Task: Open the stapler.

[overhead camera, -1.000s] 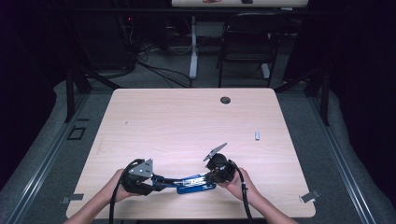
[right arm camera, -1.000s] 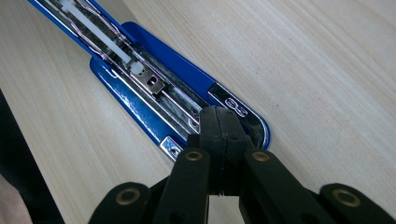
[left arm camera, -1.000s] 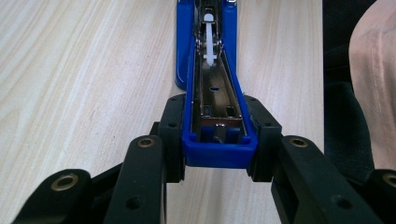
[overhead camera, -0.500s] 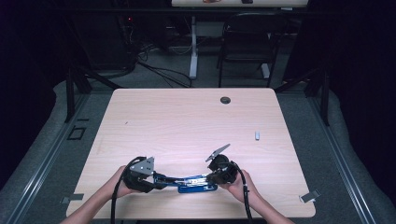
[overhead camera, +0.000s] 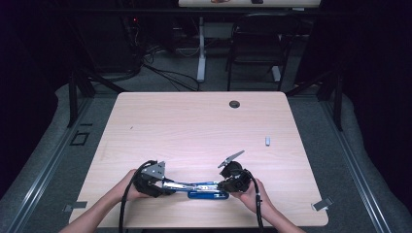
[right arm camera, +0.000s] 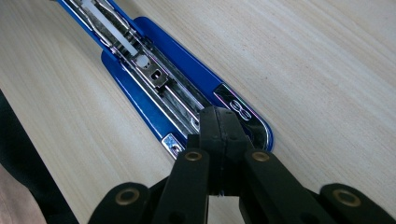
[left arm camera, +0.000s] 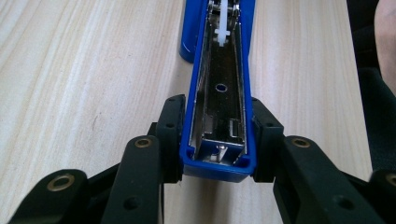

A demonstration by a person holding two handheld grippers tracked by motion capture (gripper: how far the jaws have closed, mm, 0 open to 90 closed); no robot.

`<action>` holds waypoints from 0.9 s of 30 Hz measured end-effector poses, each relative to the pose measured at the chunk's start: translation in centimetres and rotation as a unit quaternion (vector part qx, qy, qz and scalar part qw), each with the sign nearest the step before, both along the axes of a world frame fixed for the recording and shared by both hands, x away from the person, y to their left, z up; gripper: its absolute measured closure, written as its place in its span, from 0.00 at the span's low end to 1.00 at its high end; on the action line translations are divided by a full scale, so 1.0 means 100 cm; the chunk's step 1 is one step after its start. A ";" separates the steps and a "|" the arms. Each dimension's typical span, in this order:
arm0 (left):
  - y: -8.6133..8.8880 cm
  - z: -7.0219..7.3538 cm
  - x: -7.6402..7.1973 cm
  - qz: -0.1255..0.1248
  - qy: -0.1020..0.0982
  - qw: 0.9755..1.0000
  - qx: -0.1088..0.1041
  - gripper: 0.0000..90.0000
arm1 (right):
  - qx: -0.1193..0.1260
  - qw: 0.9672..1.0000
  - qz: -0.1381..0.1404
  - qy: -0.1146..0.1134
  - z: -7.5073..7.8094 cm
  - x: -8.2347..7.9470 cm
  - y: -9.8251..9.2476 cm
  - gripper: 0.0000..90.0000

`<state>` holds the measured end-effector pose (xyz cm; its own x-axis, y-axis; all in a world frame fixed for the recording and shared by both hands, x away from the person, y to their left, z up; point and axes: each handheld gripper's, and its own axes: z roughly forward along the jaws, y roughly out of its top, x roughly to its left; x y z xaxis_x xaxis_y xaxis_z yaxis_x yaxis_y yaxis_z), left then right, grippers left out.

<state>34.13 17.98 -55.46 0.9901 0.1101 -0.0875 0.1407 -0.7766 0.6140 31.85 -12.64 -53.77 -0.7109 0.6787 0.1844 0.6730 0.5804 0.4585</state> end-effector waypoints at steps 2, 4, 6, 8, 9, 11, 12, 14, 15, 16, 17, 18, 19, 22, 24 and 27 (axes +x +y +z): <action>-0.001 0.000 0.001 0.002 0.001 1.000 0.003 0.71 | 0.001 1.000 -0.001 0.001 0.000 0.000 0.000 1.00; -0.003 0.000 0.001 0.004 -0.001 1.000 0.007 0.71 | -0.002 1.000 -0.001 -0.001 0.000 0.000 -0.001 1.00; -0.003 0.001 0.002 0.004 0.004 1.000 0.013 0.70 | 0.000 1.000 -0.002 -0.001 0.000 -0.001 -0.001 1.00; -0.005 0.000 0.001 0.008 0.000 1.000 0.016 0.70 | -0.002 1.000 -0.001 -0.001 0.000 0.000 -0.001 1.00; -0.005 0.000 0.002 0.007 0.000 1.000 0.022 0.70 | -0.001 1.000 -0.003 0.000 0.000 0.000 -0.001 1.00; -0.006 -0.001 0.002 0.008 -0.001 1.000 0.024 0.70 | -0.003 1.000 -0.001 0.002 0.000 0.000 -0.001 1.00; -0.007 -0.001 0.002 0.008 0.002 1.000 0.027 0.70 | -0.002 1.000 -0.002 0.003 0.000 0.001 -0.001 1.00; -0.008 -0.001 0.002 0.008 0.000 0.999 0.039 0.70 | -0.001 1.000 0.001 0.006 0.000 0.001 -0.002 1.00; -0.009 -0.003 0.002 0.013 -0.002 0.999 0.037 0.70 | 0.001 1.000 -0.001 0.007 0.000 0.001 -0.002 1.00; -0.010 -0.003 0.002 0.010 -0.003 0.999 0.043 0.70 | 0.001 1.000 -0.001 0.007 0.000 0.001 -0.002 1.00; -0.011 -0.004 0.001 0.009 -0.006 0.999 0.049 0.70 | 0.001 1.000 -0.001 0.007 0.000 0.001 -0.002 1.00; -0.013 -0.006 0.001 0.013 -0.010 0.999 0.052 0.70 | 0.001 1.000 -0.001 0.007 0.000 0.002 -0.002 1.00; -0.014 -0.006 0.000 0.008 -0.007 0.998 0.063 0.69 | 0.002 1.000 0.000 0.007 0.000 0.002 -0.003 1.00; -0.019 -0.005 -0.002 0.004 -0.026 0.996 0.080 0.69 | 0.007 1.000 -0.003 0.011 0.000 0.002 -0.003 1.00; -0.019 -0.005 -0.004 0.004 -0.034 0.996 0.081 0.69 | 0.007 1.000 -0.003 0.012 0.000 0.002 -0.003 1.00; -0.019 -0.006 -0.006 0.009 -0.046 0.996 0.074 0.69 | 0.006 1.000 -0.002 0.011 0.000 0.002 -0.003 1.00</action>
<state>33.57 16.10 -56.05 0.9910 0.1320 0.0223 0.1030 -0.8580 0.5031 32.09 -12.97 -53.78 -0.7038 0.6792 0.2082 0.6856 0.5727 0.4494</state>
